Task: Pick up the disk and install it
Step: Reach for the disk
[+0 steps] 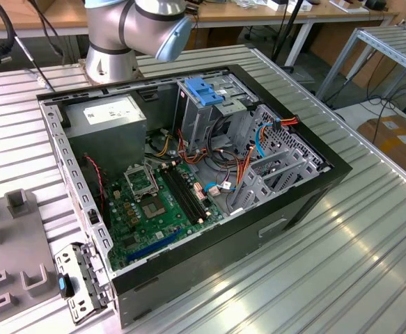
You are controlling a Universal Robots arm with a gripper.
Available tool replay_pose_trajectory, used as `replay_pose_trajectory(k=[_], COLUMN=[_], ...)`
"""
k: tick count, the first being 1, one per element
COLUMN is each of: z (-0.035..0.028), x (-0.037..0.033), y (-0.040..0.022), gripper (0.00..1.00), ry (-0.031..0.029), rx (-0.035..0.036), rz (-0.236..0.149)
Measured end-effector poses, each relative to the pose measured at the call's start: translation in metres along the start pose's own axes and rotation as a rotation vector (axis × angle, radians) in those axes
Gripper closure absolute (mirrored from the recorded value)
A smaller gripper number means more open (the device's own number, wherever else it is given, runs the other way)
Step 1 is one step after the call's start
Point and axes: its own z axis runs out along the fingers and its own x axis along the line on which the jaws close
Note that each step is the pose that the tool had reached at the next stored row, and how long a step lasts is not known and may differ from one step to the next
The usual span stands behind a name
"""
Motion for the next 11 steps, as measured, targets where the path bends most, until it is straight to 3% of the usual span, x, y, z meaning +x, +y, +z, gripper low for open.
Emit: replay_pose_trajectory(k=[11], z=[0.0011], x=[0.0173], y=[-0.0014], gripper=[0.89], ry=[0.0000], rx=[0.0000], rz=[0.000])
